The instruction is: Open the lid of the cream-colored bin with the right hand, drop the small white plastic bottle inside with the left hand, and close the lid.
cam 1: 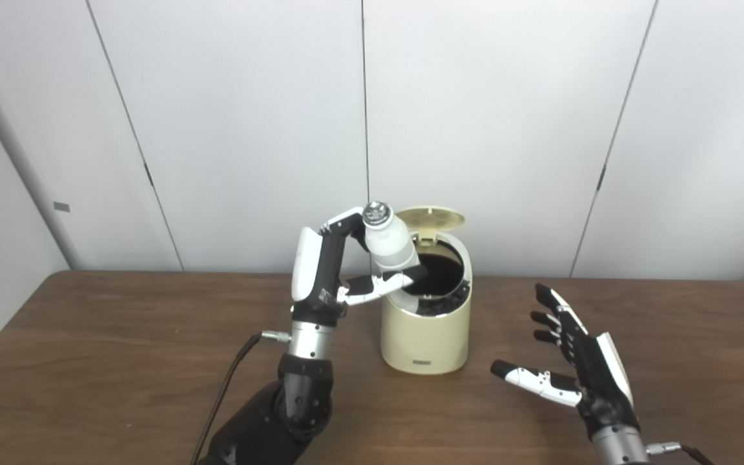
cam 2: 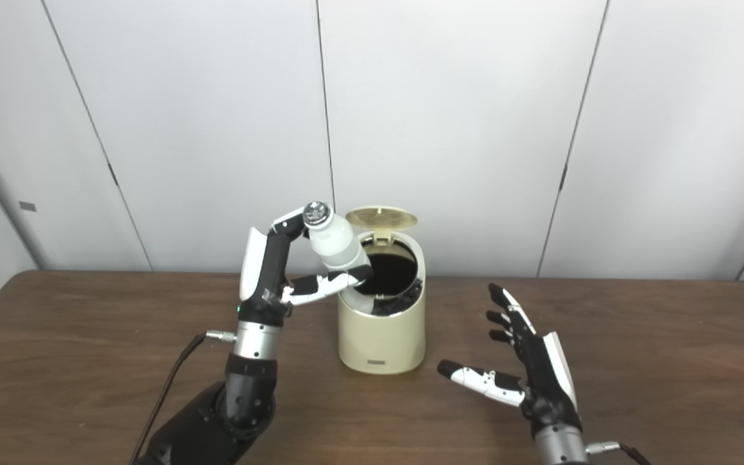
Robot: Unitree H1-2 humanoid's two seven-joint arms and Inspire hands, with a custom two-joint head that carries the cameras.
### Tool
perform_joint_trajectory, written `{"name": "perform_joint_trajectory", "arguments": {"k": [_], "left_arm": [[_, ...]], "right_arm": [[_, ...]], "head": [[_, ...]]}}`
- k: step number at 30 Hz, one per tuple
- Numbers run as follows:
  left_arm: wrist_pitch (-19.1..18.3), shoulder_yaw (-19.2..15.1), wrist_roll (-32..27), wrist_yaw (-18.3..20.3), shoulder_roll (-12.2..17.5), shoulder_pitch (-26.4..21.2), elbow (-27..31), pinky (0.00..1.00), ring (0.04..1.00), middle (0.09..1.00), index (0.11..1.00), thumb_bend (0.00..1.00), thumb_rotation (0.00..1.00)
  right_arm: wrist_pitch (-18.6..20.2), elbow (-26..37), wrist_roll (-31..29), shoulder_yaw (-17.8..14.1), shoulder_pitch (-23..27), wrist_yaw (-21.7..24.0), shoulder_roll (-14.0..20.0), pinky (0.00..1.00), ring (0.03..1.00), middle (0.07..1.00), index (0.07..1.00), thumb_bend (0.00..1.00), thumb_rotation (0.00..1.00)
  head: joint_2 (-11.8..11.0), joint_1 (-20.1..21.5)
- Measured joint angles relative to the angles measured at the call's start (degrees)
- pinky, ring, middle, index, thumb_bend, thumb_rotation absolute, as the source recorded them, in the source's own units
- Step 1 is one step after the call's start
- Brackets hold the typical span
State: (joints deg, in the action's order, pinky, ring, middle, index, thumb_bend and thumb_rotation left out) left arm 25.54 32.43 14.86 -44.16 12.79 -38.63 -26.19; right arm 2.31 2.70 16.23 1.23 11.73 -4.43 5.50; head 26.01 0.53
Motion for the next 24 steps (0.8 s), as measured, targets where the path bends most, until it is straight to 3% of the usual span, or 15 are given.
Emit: {"name": "perform_joint_trajectory", "arguments": {"k": [9,24], "left_arm": [[0.02,2.62,-0.03,-0.81,-0.3,-1.82,-3.61,0.32,0.41,0.505,0.493,0.5,0.0],[0.02,5.23,0.43,-2.88,-0.86,-3.67,-8.59,0.32,0.403,0.503,0.503,0.5,0.0]], "right_arm": [[-0.08,0.0,0.01,0.02,0.0,-0.11,-0.18,0.77,0.847,0.92,0.899,0.86,0.34],[-0.59,0.0,-0.01,0.0,0.0,-0.12,-0.14,0.77,0.848,0.924,0.904,0.87,0.35]], "head": [[0.09,0.26],[0.44,0.44]]}}
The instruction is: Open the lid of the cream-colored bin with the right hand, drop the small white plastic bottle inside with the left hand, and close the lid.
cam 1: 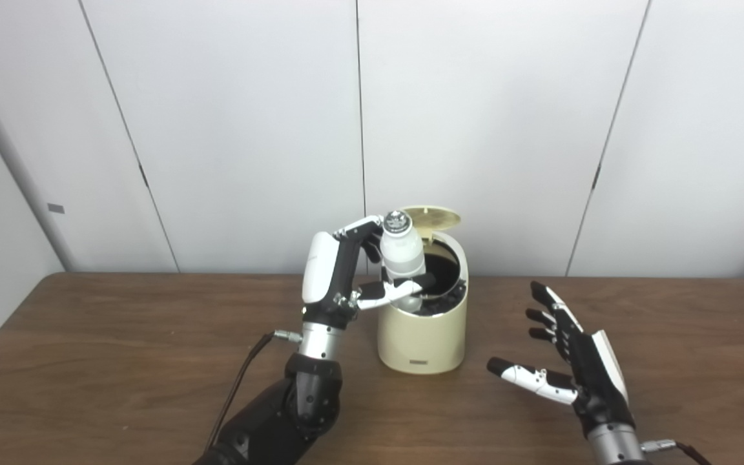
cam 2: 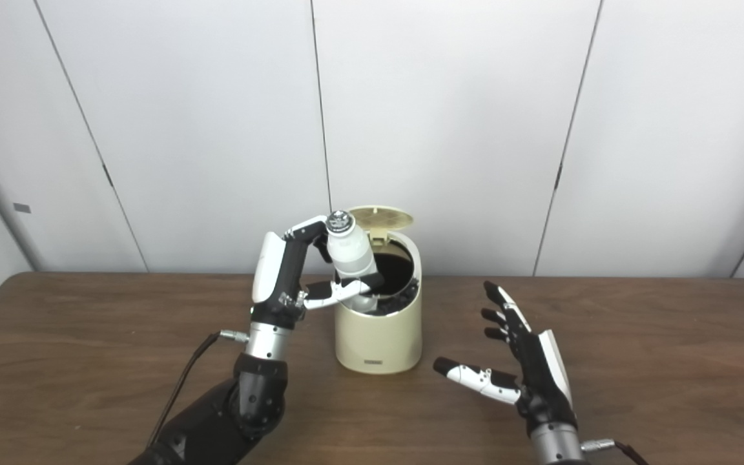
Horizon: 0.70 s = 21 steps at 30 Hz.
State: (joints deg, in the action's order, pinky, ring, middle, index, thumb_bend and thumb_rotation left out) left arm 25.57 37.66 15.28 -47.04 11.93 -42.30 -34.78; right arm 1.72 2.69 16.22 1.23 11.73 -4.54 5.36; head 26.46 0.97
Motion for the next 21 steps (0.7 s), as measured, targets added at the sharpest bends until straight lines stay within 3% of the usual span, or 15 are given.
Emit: {"name": "perform_joint_trajectory", "arguments": {"k": [21], "left_arm": [[0.0,1.49,-0.23,-2.49,-1.13,-1.16,-3.4,0.35,0.419,0.509,0.486,0.5,0.0]], "right_arm": [[0.02,0.5,-0.38,0.04,0.0,0.07,-0.08,0.76,0.825,0.929,0.903,0.87,0.36]], "head": [[0.18,0.0]]}}
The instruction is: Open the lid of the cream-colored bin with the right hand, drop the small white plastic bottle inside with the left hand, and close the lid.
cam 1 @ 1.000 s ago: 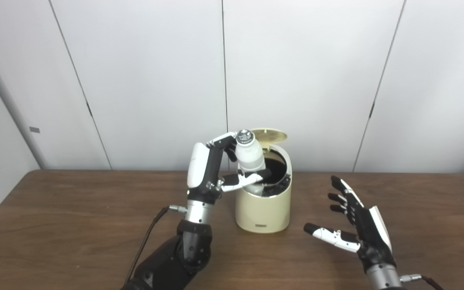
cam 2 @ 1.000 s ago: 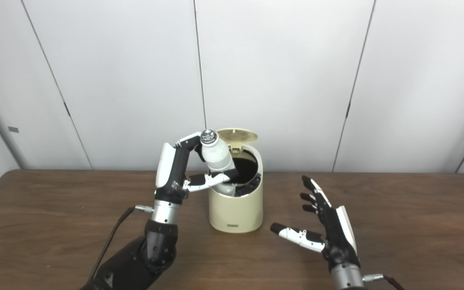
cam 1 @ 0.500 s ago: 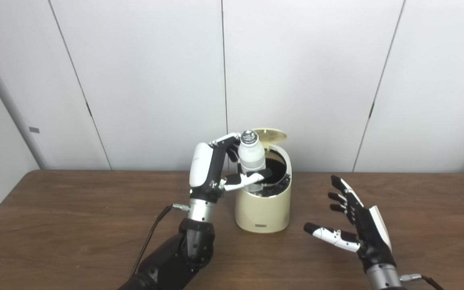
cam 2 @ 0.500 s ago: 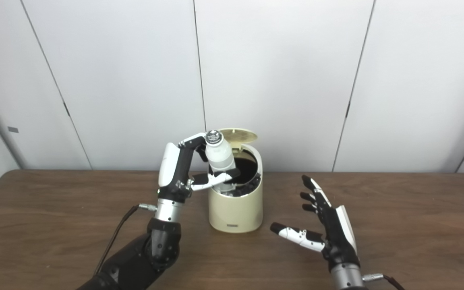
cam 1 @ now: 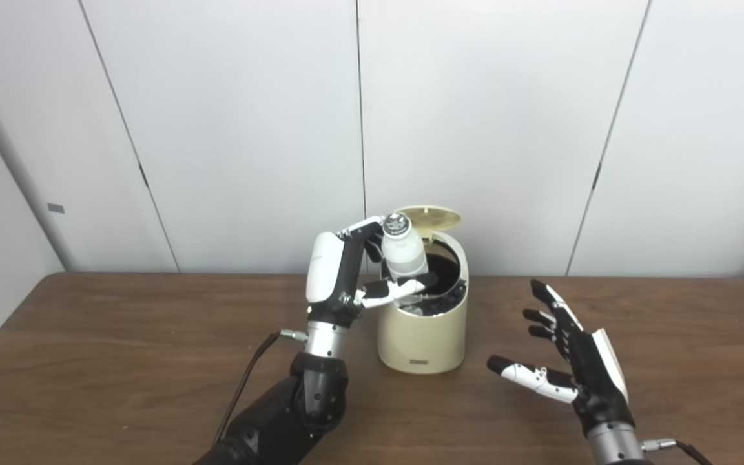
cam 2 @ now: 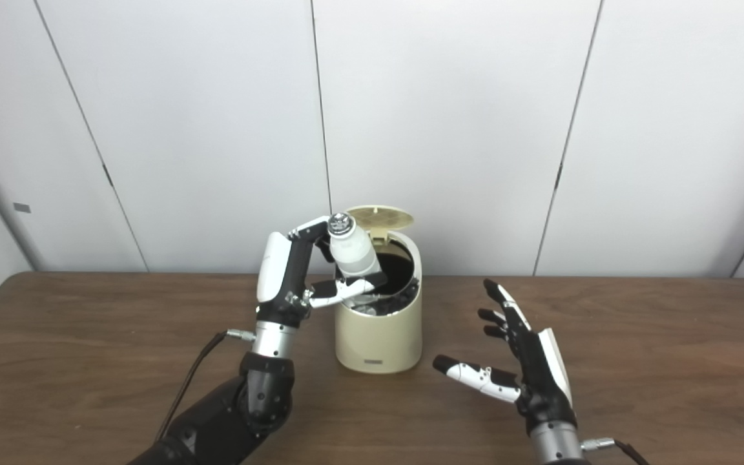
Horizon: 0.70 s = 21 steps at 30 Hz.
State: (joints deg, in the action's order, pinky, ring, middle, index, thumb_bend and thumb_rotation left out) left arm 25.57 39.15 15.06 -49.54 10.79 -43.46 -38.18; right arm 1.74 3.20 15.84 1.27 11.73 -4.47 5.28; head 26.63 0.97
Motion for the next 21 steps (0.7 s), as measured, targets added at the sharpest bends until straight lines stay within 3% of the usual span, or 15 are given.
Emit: {"name": "perform_joint_trajectory", "arguments": {"k": [7,12,13,14,16,21], "left_arm": [[0.0,0.28,-0.18,-0.69,-0.27,-0.22,-0.01,0.37,0.427,0.499,0.501,0.5,0.0],[0.02,-1.6,-2.05,1.93,-0.86,-0.17,-0.03,0.44,0.432,0.511,0.535,0.5,0.0],[0.02,-2.21,-2.31,2.66,-1.04,-0.14,-0.03,0.46,0.515,0.592,0.625,0.69,0.0],[0.02,-2.68,-2.43,3.1,-1.17,-0.12,-0.03,0.47,0.543,0.62,0.655,0.75,0.0],[0.02,-3.71,-2.52,4.06,-1.46,-0.04,-0.03,0.49,0.578,0.651,0.683,0.81,0.0],[0.02,-5.11,-2.47,5.55,-1.79,0.21,-0.03,0.5,0.597,0.658,0.686,0.83,0.0]], "right_arm": [[0.01,0.37,0.15,0.3,0.0,0.0,-0.07,0.75,0.815,0.927,0.907,0.87,0.37],[0.01,0.37,-0.1,0.27,0.0,0.0,-0.12,0.75,0.815,0.929,0.908,0.87,0.36],[0.01,0.37,-0.17,0.27,0.0,0.0,-0.13,0.74,0.81,0.928,0.906,0.87,0.36],[0.01,0.37,-0.19,0.27,0.0,0.0,-0.13,0.74,0.809,0.928,0.905,0.86,0.36],[0.01,0.37,-0.19,0.27,0.0,0.0,-0.13,0.74,0.805,0.927,0.904,0.86,0.35],[-0.02,0.34,-0.3,0.22,0.0,-0.01,-0.11,0.75,0.796,0.923,0.903,0.86,0.34]], "head": [[0.0,0.17],[0.0,0.18],[0.0,0.18],[0.0,0.18],[0.09,0.18],[0.18,0.09]]}}
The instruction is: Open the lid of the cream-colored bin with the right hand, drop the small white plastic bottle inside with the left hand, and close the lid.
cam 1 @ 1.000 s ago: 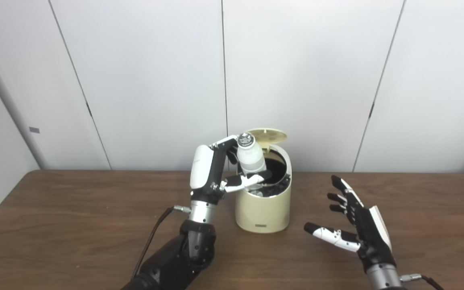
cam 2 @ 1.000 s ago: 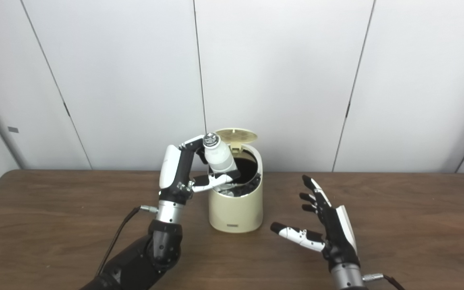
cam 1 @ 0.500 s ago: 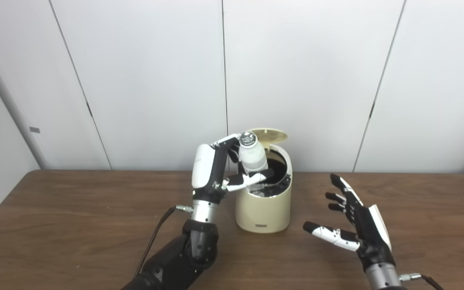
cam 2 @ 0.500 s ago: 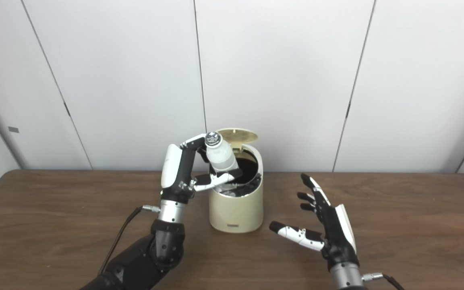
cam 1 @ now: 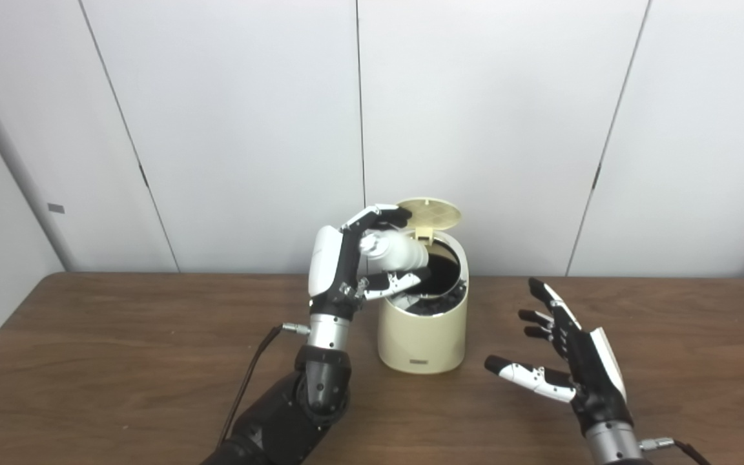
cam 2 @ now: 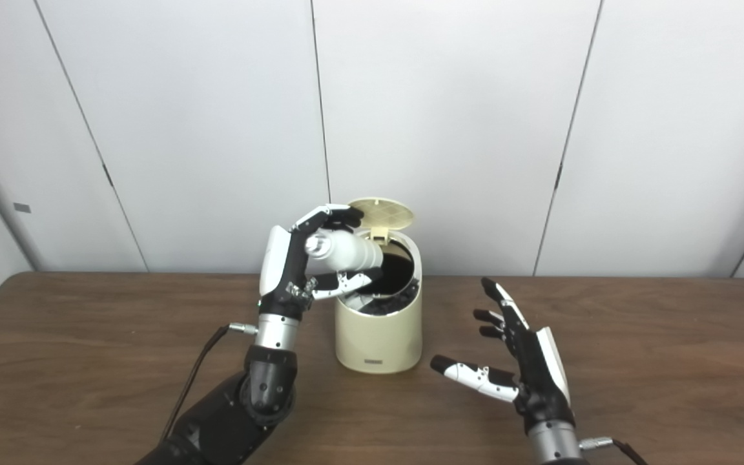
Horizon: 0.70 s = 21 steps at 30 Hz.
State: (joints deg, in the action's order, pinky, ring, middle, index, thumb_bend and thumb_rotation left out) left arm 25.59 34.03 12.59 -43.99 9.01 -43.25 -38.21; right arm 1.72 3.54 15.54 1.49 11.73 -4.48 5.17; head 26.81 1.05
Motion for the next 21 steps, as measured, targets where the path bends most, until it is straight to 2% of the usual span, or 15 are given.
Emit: {"name": "perform_joint_trajectory", "arguments": {"k": [21], "left_arm": [[0.0,-1.68,0.31,2.03,-0.28,1.0,0.04,0.49,0.589,0.649,0.676,0.82,0.0]], "right_arm": [[-0.12,-0.12,-0.2,0.0,0.0,-0.02,0.05,0.73,0.785,0.925,0.906,0.85,0.33]], "head": [[0.35,-0.18]]}}
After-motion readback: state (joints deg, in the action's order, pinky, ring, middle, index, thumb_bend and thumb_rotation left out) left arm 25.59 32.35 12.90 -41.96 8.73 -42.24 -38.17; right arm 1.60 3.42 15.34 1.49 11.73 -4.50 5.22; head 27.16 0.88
